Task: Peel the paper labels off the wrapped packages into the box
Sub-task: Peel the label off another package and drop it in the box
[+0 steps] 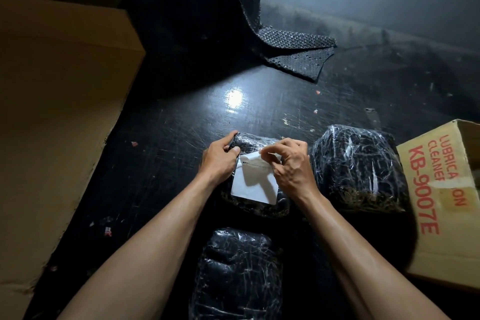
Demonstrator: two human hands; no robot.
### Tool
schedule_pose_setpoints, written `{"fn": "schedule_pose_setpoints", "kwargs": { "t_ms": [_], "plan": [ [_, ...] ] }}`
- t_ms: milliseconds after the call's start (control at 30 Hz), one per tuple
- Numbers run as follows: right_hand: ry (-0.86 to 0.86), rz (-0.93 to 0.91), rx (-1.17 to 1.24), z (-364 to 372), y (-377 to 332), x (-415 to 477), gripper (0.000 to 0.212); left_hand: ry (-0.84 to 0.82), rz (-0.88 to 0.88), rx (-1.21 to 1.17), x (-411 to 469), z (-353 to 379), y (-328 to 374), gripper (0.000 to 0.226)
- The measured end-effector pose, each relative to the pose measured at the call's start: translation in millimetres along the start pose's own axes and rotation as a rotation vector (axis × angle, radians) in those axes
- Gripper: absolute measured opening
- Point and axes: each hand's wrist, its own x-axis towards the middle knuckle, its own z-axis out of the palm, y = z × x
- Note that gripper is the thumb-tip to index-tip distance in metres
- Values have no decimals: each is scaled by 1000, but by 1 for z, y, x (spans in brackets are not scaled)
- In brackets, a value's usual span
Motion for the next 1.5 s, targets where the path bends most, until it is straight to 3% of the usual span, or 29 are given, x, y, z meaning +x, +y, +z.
{"fn": "schedule_pose_setpoints", "kwargs": {
  "t_ms": [267, 433, 633, 767, 967, 1133, 1367, 1500],
  "plan": [
    [-30, 64, 36, -8, -4, 11, 22, -239, 50, -22, 11, -11, 1, 56],
    [-41, 71, 75, -10, -5, 12, 16, -250, -9, -153, 14, -14, 1, 49],
    [-53, 81, 83, -11, -6, 9, 7, -204, -34, -197, 14, -12, 1, 55],
    [-44, 99, 68, -9, -6, 4, 23, -113, -31, -154, 16, -6, -4, 62],
    [-8, 102, 77, -8, -11, -8, 13, -20, -4, -84, 6, -2, 3, 51],
    [30, 33, 18, -3, -13, -21, 19, 59, -2, -55, 6, 1, 10, 50],
    [88, 42, 18, -7, -14, -35, 17, 37, 29, 18, 6, 0, 16, 52],
    [138, 32, 88, -12, -18, -38, 27, 33, 39, 45, 6, -1, 18, 52]
  ]
}}
